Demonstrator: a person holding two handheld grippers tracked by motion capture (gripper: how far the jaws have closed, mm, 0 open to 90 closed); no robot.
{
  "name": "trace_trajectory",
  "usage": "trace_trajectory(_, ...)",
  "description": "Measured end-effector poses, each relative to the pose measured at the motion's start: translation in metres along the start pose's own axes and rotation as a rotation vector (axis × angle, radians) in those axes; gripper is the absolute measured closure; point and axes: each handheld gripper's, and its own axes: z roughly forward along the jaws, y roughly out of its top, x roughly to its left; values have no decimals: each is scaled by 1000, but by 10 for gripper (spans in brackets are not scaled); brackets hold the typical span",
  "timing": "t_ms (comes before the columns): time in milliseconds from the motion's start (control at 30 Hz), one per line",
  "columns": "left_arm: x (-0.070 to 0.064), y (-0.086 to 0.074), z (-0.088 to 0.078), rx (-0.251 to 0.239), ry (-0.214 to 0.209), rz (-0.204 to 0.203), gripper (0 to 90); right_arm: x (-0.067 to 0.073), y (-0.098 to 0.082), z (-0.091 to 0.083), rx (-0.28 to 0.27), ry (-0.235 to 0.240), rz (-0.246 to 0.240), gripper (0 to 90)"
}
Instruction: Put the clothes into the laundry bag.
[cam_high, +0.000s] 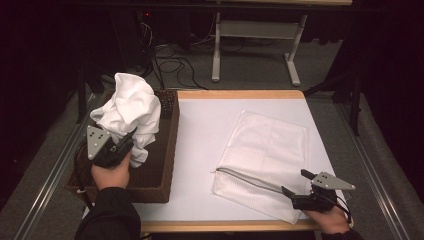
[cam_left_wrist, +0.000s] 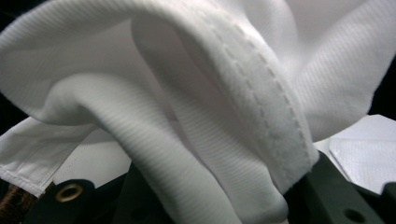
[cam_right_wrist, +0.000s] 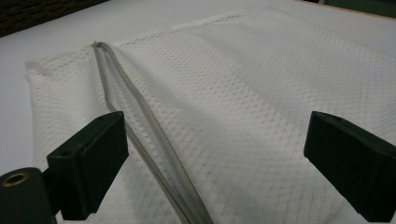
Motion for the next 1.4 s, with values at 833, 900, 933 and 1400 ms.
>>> trace_trajectory(833,-5,11,1,6,7,50,633,-2,2,-6,-61,-37,11,3)
trace_trajectory(900,-5,15,1,2,2,51,633,-2,3,-7,-74,-46,6,2)
trace_trajectory(933,-5,16,1,-2,0,48,633,-2,3,-7,-77,-48,5,2)
trace_trajectory(1400,-52,43,1,-49,-61,88,641,-2,-2,-6,-77,-83,12,2)
